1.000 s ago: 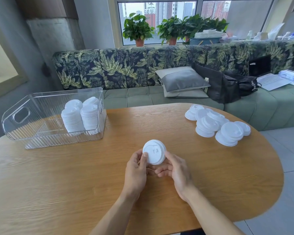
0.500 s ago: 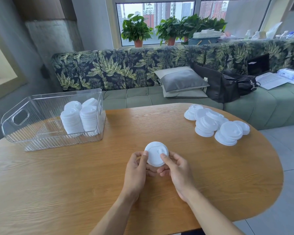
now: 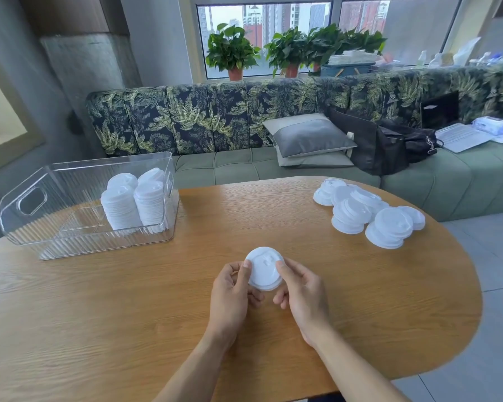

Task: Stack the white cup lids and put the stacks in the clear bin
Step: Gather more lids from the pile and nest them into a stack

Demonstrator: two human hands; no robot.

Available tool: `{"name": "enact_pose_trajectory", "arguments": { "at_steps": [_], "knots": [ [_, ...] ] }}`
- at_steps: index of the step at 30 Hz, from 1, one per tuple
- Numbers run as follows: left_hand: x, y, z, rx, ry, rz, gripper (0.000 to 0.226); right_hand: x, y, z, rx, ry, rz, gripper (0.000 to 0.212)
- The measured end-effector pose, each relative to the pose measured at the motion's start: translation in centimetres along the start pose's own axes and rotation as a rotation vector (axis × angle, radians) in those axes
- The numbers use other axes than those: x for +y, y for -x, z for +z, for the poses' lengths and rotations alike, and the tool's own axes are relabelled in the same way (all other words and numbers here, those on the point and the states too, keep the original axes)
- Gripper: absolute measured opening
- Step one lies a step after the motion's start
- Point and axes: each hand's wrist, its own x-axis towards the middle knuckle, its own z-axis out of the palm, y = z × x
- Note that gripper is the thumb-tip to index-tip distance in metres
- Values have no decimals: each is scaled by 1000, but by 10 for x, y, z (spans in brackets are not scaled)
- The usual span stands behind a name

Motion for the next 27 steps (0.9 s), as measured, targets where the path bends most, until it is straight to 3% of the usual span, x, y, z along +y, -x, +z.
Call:
{"name": "enact_pose_trajectory", "arguments": {
  "at_steps": [5,9,19,27],
  "knots": [
    [-4,-5,0,31,17,16,36,-2,3,1,103,-14,-44,19],
    [-9,-9,6,49,10,18,38,-2,2,-9,242,48,-112,16],
    [-12,-15,81,-64,20,-13,30,-21,-44,-105,500,553,-301,32],
    [-11,-28,117,-84,24,-44,26,-31,-103,-170,692,755,-222,68]
  ]
}}
